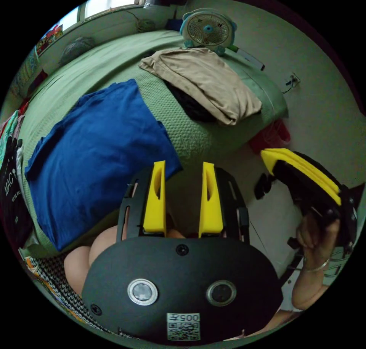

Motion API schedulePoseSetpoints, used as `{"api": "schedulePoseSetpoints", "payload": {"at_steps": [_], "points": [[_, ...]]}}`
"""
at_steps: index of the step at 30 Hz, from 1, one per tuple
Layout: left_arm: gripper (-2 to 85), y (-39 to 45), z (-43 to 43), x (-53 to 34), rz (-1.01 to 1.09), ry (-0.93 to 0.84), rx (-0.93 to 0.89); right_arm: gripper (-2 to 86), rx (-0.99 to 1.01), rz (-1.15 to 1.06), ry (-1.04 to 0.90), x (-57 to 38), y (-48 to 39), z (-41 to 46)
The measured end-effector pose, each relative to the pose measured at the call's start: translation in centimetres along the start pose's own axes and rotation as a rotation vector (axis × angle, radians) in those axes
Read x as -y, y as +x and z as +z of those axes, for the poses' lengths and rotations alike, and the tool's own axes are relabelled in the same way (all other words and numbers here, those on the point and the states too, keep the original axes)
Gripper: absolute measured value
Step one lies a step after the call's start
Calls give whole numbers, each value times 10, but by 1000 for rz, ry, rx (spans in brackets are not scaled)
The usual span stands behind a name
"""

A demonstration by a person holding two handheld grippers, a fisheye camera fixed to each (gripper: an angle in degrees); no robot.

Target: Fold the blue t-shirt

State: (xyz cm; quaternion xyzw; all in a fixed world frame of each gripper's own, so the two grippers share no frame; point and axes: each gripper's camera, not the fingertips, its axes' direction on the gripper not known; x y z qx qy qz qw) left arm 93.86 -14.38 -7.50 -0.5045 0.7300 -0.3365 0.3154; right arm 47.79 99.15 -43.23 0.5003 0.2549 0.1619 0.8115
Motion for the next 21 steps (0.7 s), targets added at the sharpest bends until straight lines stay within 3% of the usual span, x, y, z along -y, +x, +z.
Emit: {"api": "schedulePoseSetpoints", "payload": {"at_steps": [6, 11, 21], "points": [[91, 2, 21, 2, -55, -33, 56, 38, 53, 6, 16, 18, 8, -4], [43, -11, 14, -3, -82, -71, -64, 40, 60, -42, -11, 44, -1, 9], [39, -43, -38, -43, -83, 71, -178, 87, 203, -224, -195, 183, -47, 62]]}}
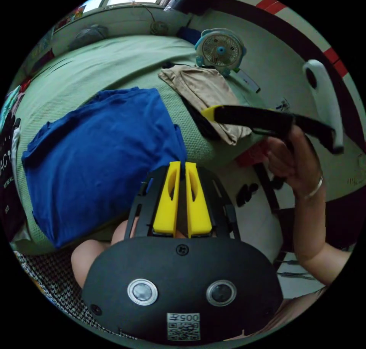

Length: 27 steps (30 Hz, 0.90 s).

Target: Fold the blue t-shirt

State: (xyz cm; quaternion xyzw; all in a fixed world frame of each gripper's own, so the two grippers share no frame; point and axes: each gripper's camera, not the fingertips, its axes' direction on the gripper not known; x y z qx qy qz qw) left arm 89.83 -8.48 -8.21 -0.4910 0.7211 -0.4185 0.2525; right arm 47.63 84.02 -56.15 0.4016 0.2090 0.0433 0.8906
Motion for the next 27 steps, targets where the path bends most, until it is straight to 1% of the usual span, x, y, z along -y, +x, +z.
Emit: {"api": "schedulePoseSetpoints", "payload": {"at_steps": [6, 10, 12, 15, 17, 22, 27], "points": [[38, -26, -20, -25, -2, 25, -6, 111, 98, 59, -103, 82, -1, 46], [39, -45, -28, -43, -12, 26, -27, 114, 165, 106, -167, 115, -8, 78], [39, -54, -32, -50, -18, 28, -29, 115, 142, 139, -183, 131, -12, 95], [39, -68, -39, -62, -24, 30, -45, 112, 83, 130, -221, 148, -23, 115], [38, -78, -44, -73, -32, 34, -47, 105, 73, 125, -217, 157, -29, 123], [38, -95, -52, -94, -31, 38, -75, 52, 111, 201, -147, 175, -38, 132], [38, -115, -68, -116, -25, 50, -85, 34, 44, 118, -110, 188, -74, 131]]}}
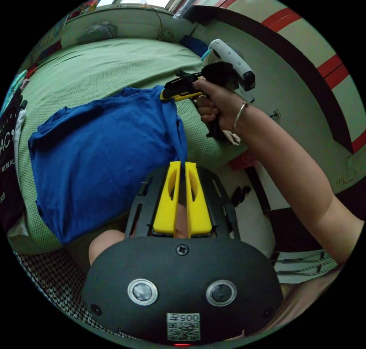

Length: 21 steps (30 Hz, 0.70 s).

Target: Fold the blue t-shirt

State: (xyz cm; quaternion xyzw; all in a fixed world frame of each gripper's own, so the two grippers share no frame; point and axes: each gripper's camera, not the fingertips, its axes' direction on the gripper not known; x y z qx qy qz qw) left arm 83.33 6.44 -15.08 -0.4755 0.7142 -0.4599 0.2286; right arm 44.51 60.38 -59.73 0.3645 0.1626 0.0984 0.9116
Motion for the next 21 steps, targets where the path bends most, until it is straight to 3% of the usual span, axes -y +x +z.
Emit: {"api": "schedulePoseSetpoints", "payload": {"at_steps": [7, 21], "points": [[38, -36, -41, -44, -38, 56, -2, 30, 39, -67, 71, 3, -61, -10], [36, -148, -136, -151, -266, 192, 164, 33, -25, -399, 69, 16, -289, 51]]}}
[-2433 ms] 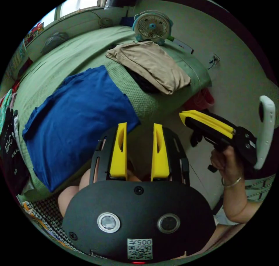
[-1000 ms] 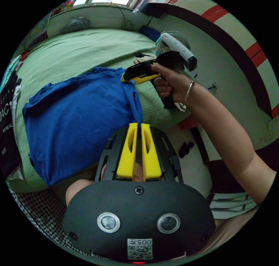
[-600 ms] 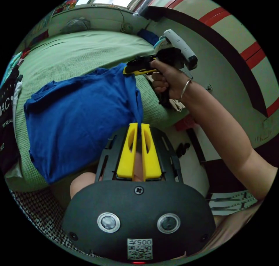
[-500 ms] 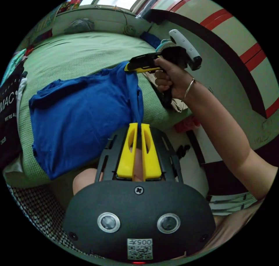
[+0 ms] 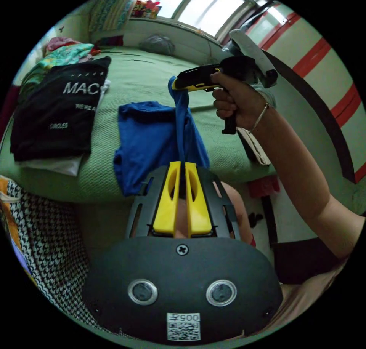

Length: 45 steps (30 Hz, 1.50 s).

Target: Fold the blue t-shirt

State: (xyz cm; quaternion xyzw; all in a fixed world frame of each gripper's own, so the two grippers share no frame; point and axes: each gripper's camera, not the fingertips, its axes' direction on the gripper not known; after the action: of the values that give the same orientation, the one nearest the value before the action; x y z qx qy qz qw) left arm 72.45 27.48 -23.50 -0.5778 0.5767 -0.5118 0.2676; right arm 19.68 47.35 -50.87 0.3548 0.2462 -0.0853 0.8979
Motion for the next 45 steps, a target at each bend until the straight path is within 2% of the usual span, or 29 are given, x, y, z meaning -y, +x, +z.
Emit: {"api": "schedulePoseSetpoints", "payload": {"at_steps": [5, 8, 16, 19, 22, 38, 45], "points": [[26, -68, 7, -21, -174, -43, 156, 65, -67, -88, -71, 25, -58, 45], [14, -96, 15, -30, -205, -56, 143, 95, -34, -138, -71, 27, -74, 55], [2, -130, 13, -41, -208, -69, 130, 83, -114, -243, -116, -16, -58, 71], [-1, -138, 9, -43, -203, -66, 141, 95, -148, -210, -161, -31, -42, 85], [-5, -146, 0, -50, -253, -50, 265, 95, -181, -175, -213, -38, -24, 104], [-7, -140, 0, -34, -163, -82, 235, 107, -45, 18, 66, 9, 52, 69], [-5, -138, 8, -26, -117, -124, 252, 86, 35, 132, -47, 54, 93, 112]]}}
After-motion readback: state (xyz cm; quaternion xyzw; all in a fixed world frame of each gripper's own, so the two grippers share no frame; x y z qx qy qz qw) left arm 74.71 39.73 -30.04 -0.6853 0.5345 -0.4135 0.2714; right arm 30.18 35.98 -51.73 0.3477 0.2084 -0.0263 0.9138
